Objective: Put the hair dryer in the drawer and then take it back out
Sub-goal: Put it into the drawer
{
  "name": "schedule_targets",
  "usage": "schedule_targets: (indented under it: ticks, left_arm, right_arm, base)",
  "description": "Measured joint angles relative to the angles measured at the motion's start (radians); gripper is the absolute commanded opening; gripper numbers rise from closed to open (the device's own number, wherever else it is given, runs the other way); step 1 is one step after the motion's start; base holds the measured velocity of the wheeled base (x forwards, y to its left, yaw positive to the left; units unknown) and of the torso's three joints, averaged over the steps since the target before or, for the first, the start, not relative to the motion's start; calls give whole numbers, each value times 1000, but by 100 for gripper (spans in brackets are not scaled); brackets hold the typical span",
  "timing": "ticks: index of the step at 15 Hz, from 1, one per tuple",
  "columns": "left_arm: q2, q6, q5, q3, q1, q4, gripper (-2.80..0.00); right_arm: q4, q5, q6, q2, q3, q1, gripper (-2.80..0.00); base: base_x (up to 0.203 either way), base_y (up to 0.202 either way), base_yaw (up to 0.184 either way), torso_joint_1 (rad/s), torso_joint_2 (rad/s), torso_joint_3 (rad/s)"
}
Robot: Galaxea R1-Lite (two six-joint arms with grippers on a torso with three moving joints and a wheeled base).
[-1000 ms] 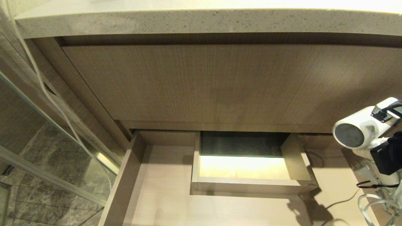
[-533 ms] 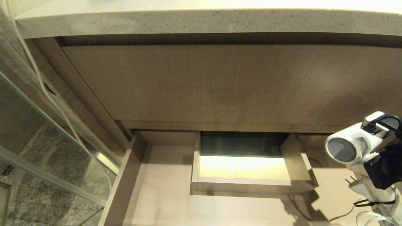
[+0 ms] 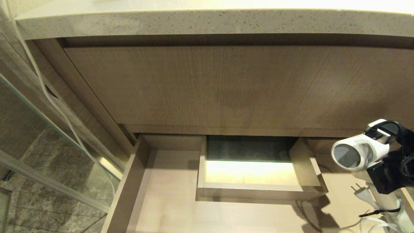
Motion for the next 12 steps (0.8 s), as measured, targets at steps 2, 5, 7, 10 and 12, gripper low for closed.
schedule_targets:
  ticks: [2,5,7,10,12]
  left_arm:
    - [0,0,0,0,0,0,-280]
    - [0,0,0,0,0,0,-280]
    - [0,0,0,0,0,0,-280]
    - [0,0,0,0,0,0,-280]
    - [0,0,0,0,0,0,-280]
  right_arm:
    - [-1,-39,-2,34,-3,-30,-280]
    - [-71,-67,-7,97,-15,-70,-280]
    - [-114,-69,-30,139,-15,-100,-280]
    - [-163,-69,-75,211,-21,-159,-280]
    - [-190,-70,-138,261,-19,-210,-280]
  base:
    - [0,0,0,0,0,0]
    - [0,0,0,0,0,0]
    - [0,0,0,0,0,0]
    - [0,0,0,0,0,0]
    - [0,0,0,0,0,0]
